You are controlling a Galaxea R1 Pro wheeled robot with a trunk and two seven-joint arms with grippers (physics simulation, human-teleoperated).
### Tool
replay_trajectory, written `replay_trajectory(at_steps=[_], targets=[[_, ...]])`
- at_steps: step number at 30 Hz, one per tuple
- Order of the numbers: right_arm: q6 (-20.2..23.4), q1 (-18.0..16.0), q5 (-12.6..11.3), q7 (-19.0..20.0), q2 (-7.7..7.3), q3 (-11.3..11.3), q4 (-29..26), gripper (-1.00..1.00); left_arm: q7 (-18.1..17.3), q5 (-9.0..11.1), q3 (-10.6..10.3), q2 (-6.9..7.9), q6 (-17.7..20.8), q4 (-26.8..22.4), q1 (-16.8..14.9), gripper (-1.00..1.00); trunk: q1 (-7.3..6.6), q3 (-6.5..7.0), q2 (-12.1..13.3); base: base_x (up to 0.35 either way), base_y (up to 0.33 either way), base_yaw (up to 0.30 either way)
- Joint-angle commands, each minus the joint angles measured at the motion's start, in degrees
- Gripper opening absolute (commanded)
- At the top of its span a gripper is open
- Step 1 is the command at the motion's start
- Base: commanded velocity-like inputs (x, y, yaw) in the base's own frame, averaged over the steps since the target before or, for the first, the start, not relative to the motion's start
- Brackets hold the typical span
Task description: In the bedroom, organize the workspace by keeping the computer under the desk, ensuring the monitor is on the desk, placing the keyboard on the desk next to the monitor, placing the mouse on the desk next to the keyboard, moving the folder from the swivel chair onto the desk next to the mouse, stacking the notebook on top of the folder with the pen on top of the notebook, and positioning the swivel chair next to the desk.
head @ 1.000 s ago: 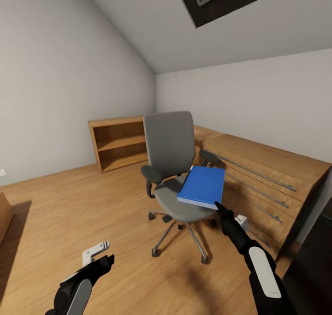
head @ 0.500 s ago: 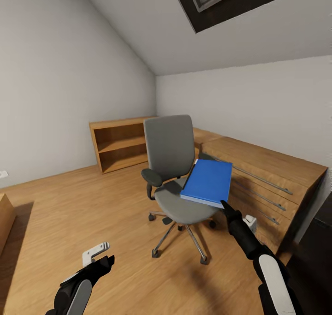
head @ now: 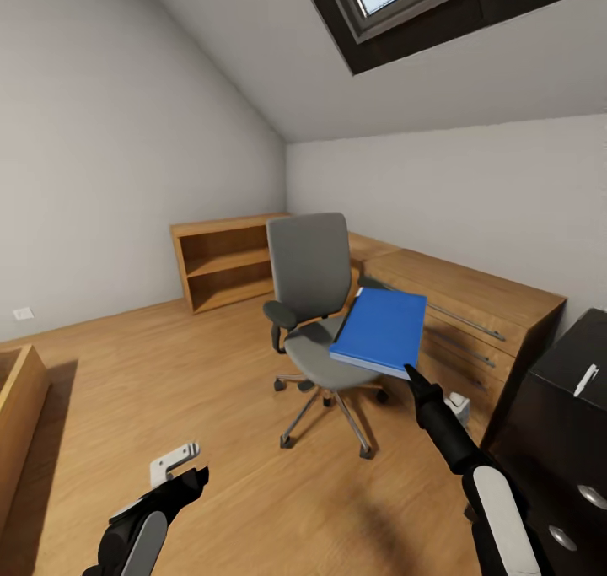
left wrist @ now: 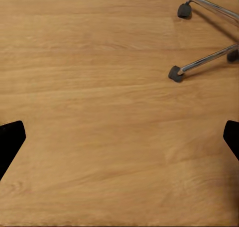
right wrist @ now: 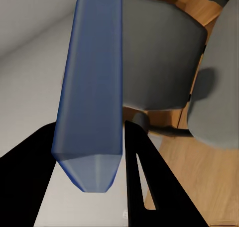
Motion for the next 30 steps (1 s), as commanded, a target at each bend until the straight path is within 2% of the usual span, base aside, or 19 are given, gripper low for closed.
replay_trajectory(at_steps=[1, 4, 11, 17, 23, 27, 28, 30], targets=[[0.46, -0.05, -0.26, 0.10, 0.07, -0.17, -0.01, -1.00, 0.52, 0.59, -0.03, 0.00, 0.11, -0.06, -0.03, 1.00, -0.27, 0.13, 0.39, -0.337, 0.000, 0.000], [0.30, -0.05, -0.18, -0.13, 0.09, -0.02, -0.09, -1.00, 0.55, 0.59, 0.01, 0.00, 0.11, 0.03, -0.03, 1.00, -0.93, 0.67, 1.59, -0.270, 0.000, 0.000], [0.30, -0.05, 0.04, -0.25, 0.09, 0.12, -0.06, -1.00, 0.78, 0.55, 0.01, 0.00, 0.11, 0.62, -0.03, 1.00, -2.47, 1.92, 4.40, -0.027, 0.000, 0.000], [0.43, -0.05, 0.17, -0.43, 0.01, 0.23, -0.54, -1.00, 0.67, 0.48, -0.08, -0.05, 0.08, 5.95, -0.03, 1.00, -3.78, 3.00, 6.80, 0.000, 0.000, 0.000], [0.55, -0.05, 0.41, -0.88, -0.03, 0.34, -1.61, -1.00, 0.47, 0.06, -0.33, -0.12, -0.80, 14.31, -0.03, 1.00, -5.10, 4.08, 9.21, 0.000, 0.000, -0.003], [0.47, -0.05, 0.42, -1.10, 0.01, 1.88, -1.54, -1.00, 0.39, -0.08, -0.48, -0.03, -5.71, 22.09, -0.03, 1.00, -5.98, 4.80, 10.81, 0.000, 0.000, -0.125], [0.41, -0.05, 0.43, -1.25, 0.00, 2.98, -1.49, -1.00, 0.36, -0.72, -1.49, 0.06, -11.69, 29.99, -0.03, 1.00, -6.20, 4.98, 11.21, 0.000, 0.000, -0.234], [0.37, -0.05, 0.46, -1.35, 0.00, 3.34, -1.42, -1.00, 0.31, -2.15, -2.77, 0.22, -17.19, 37.95, -0.03, 1.00, -6.64, 5.33, 12.02, 0.000, 0.000, -0.248]])
